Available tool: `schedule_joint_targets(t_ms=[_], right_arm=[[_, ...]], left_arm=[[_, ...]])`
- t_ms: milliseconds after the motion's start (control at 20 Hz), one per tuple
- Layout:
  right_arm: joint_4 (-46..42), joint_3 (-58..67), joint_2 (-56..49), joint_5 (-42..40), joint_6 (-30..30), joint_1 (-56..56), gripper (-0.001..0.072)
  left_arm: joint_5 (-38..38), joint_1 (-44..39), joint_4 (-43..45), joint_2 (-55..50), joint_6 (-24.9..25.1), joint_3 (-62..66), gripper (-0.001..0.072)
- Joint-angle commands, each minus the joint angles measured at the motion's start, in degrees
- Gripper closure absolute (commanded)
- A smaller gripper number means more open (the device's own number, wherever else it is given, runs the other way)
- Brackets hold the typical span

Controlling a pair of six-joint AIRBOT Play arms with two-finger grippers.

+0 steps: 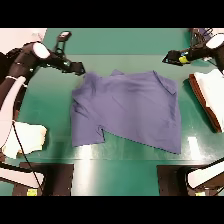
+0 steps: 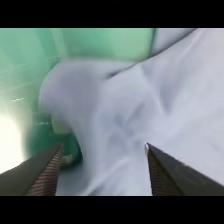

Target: Fold the shirts.

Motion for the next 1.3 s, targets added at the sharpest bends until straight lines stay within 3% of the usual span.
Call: schedule_joint_targets(t_ms=[0, 100, 250, 350, 600, 1050, 1150, 1250], right_arm=[[-0.04, 1.44, 2.97, 5.42, -1.90, -2.32, 0.0308], [2.01, -3.34, 7.23, 9.51, -4.57, -4.63, 0.0308], [6.36, -14.49, 14.34, 13.16, -6.49, -7.58, 0.0307], [6.54, -21.29, 18.75, 12.52, -6.51, -8.35, 0.0308], [7.43, -32.46, 27.82, 8.20, -6.51, -8.76, 0.0308], [7.41, -44.30, 36.44, 8.96, -5.35, -12.61, 0.0307], [7.17, -49.79, 39.52, 10.54, -5.35, -16.81, 0.0308], [6.21, -55.89, 42.93, 12.07, -5.35, -22.03, 0.0311]], left_arm=[[-9.84, 7.06, -0.66, 2.54, 0.63, 1.60, 0.0105], [-13.64, 13.16, -2.95, 5.33, 1.09, -0.92, 0.0105], [-20.39, 19.02, -10.93, 6.91, 6.36, -10.67, 0.0105], [-19.02, 20.13, -11.30, 7.67, 6.69, -19.56, 0.0106], [-14.29, 18.78, -11.98, 7.78, 9.84, -31.76, 0.0105], [-8.68, 10.27, -11.74, 7.76, 10.60, -34.62, 0.0108], [-8.20, 10.47, -11.56, 7.78, 10.60, -34.62, 0.0518], [-7.48, 10.47, -11.63, 7.78, 10.58, -34.60, 0.0577]])
